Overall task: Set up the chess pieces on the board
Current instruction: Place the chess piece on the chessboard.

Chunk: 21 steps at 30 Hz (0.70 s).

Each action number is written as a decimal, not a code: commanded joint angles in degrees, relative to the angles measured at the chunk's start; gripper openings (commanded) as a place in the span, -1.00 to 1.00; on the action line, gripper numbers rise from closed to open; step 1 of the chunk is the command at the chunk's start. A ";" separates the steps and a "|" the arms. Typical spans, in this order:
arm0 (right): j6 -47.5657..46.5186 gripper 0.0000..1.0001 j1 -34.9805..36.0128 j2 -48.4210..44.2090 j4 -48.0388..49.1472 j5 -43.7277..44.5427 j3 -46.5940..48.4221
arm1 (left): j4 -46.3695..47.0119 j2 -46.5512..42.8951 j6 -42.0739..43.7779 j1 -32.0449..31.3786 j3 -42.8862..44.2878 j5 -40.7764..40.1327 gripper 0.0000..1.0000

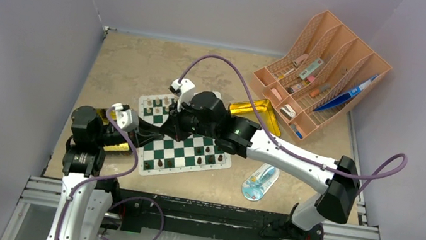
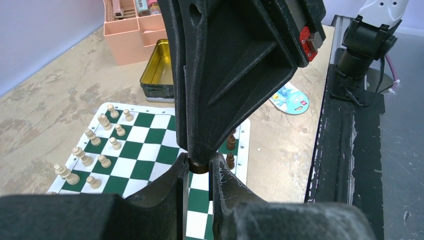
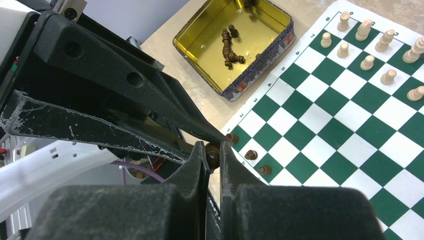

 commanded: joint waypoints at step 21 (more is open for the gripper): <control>-6.19 -0.99 0.29 -3.73 14.87 21.25 -20.85 | -3.76 6.05 -22.28 -0.07 6.90 -30.29 0.33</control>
